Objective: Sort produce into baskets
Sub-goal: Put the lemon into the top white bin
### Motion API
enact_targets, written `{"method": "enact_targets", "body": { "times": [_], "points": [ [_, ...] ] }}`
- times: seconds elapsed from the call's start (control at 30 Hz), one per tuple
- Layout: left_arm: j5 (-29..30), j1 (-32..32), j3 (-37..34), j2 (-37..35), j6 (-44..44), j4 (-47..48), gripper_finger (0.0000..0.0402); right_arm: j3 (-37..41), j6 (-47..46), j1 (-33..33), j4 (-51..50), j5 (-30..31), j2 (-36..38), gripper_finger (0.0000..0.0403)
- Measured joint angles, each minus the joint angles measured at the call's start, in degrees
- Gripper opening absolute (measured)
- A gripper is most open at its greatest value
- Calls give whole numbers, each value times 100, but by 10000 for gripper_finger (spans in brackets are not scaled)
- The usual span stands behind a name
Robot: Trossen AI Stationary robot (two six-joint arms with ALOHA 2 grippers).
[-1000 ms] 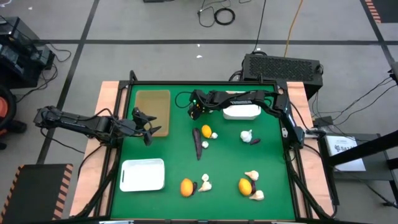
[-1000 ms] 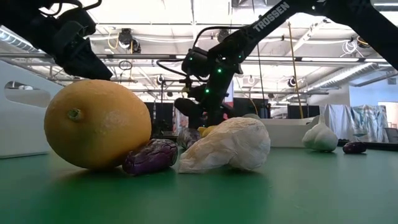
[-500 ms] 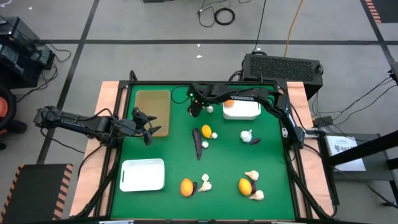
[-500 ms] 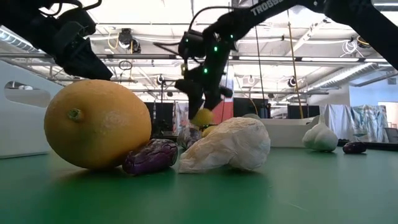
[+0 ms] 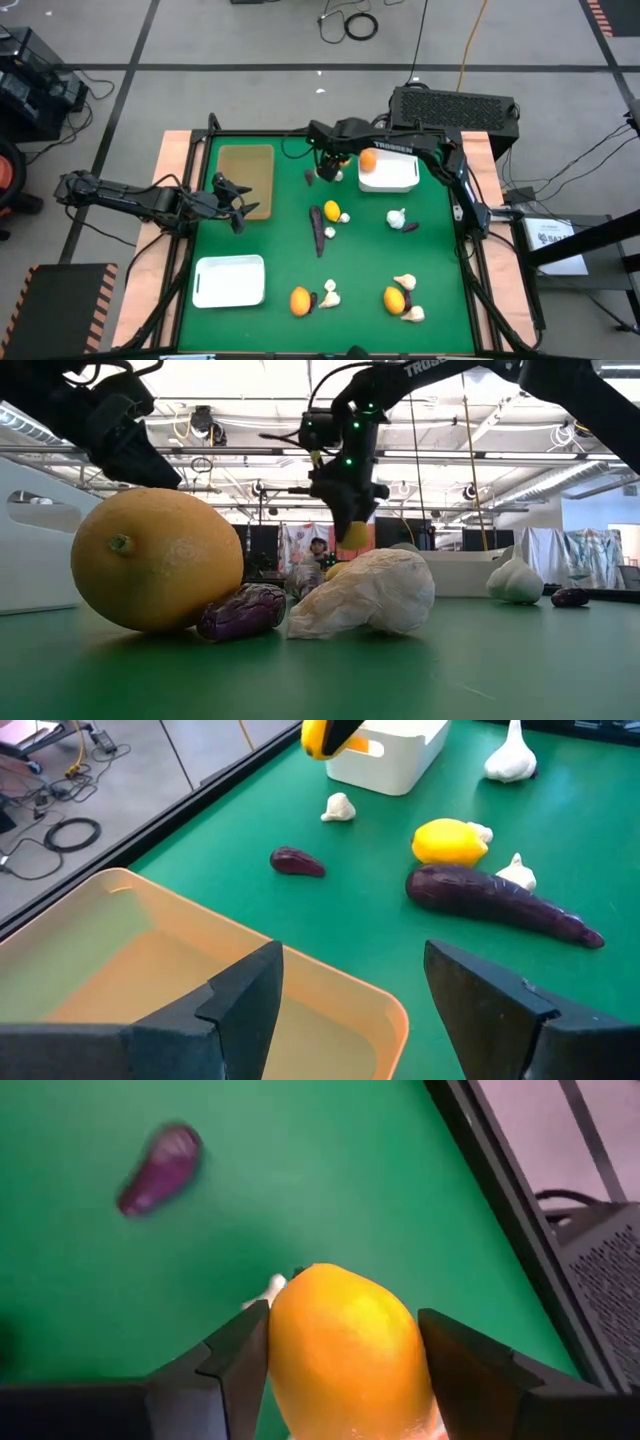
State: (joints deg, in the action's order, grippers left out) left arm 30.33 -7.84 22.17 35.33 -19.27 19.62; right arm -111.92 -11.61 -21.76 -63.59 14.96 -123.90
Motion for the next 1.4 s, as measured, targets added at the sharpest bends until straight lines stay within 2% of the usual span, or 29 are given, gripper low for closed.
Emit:
{"method": "enact_targets", "body": {
  "times": [0.23,0.4,0.53,0.73,0.9,1.13,1.4],
  "points": [
    [1,4,0,2,0,-233,251,2,338,-39,-556,350,245,219],
    [20,74,0,2,-3,-414,251,326,364,-57,-806,763,937,219],
    [33,206,0,0,-9,-510,251,1436,245,-84,-374,750,1936,219],
    [17,411,0,1,2,-599,251,3547,-247,-116,1115,721,3564,219],
    [7,508,0,0,28,-574,251,4865,-535,-210,2256,719,4390,219],
    [-181,529,0,2,48,-508,251,5711,-829,-378,3122,720,4634,219],
    [-242,529,0,2,46,-346,251,5816,-842,-380,3477,711,4461,222]
  ]
}}
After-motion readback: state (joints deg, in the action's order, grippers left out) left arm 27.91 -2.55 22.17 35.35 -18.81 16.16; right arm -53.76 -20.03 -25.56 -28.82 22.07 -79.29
